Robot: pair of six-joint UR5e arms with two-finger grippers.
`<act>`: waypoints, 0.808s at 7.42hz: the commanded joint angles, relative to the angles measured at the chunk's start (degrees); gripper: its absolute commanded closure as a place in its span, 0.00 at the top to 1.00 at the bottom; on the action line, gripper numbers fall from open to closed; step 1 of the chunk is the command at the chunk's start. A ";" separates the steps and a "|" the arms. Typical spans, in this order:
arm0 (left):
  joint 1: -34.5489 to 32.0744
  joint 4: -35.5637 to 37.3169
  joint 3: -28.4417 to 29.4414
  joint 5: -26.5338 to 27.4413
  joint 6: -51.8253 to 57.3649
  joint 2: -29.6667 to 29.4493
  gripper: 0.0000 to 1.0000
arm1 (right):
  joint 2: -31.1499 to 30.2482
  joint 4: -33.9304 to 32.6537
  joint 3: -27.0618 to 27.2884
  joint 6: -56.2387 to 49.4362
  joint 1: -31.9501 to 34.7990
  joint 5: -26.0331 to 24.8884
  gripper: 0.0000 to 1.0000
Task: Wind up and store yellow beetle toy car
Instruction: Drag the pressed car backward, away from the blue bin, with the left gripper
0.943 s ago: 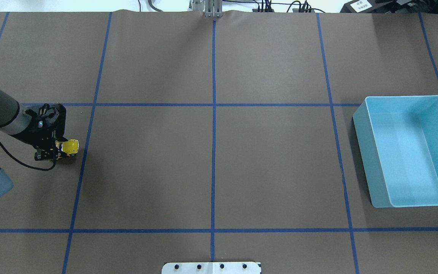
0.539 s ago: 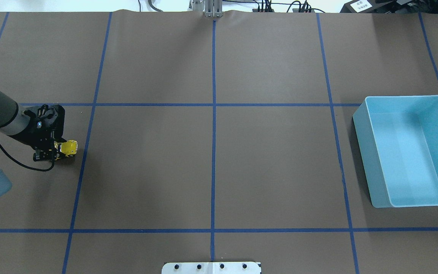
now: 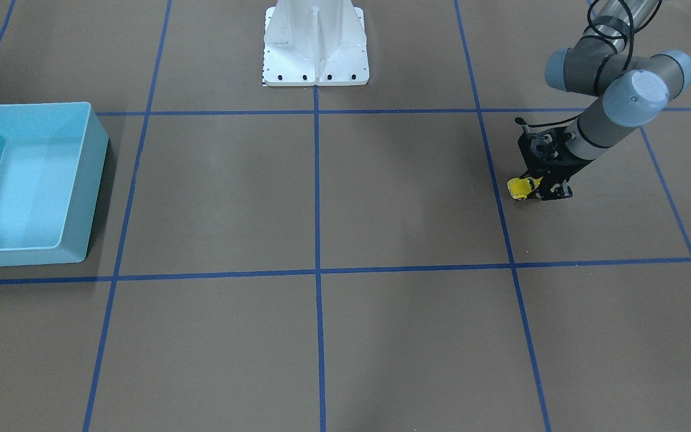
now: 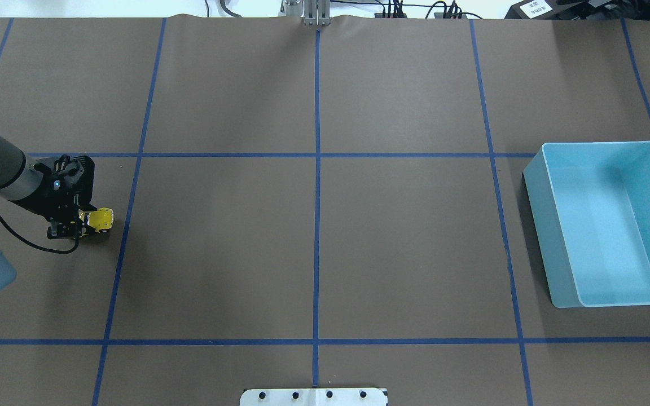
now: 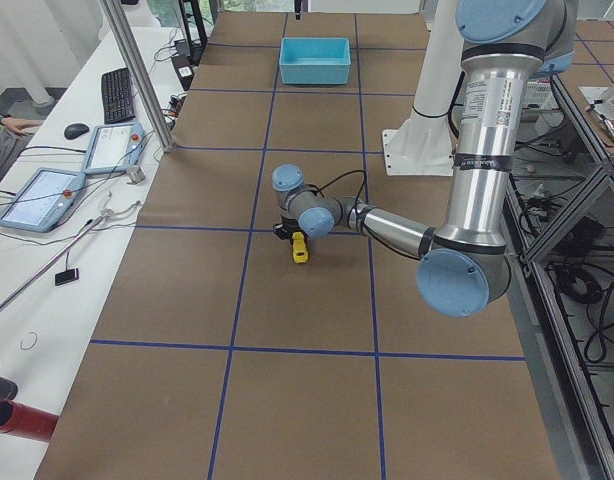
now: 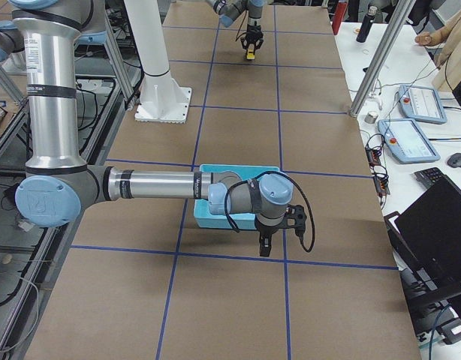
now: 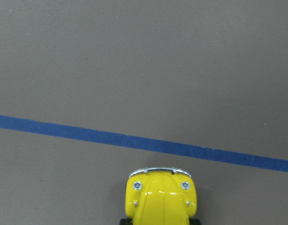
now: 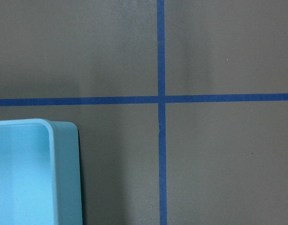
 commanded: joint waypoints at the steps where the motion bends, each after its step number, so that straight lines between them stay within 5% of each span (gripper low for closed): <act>1: -0.53 0.00 0.27 -0.79 0.12 0.02 0.00 | 0.11 0.00 0.06 0.00 0.00 0.00 1.00; 6: -0.62 -1.67 1.15 -1.23 0.12 0.98 0.00 | 0.20 0.00 -0.02 0.00 0.00 0.00 1.00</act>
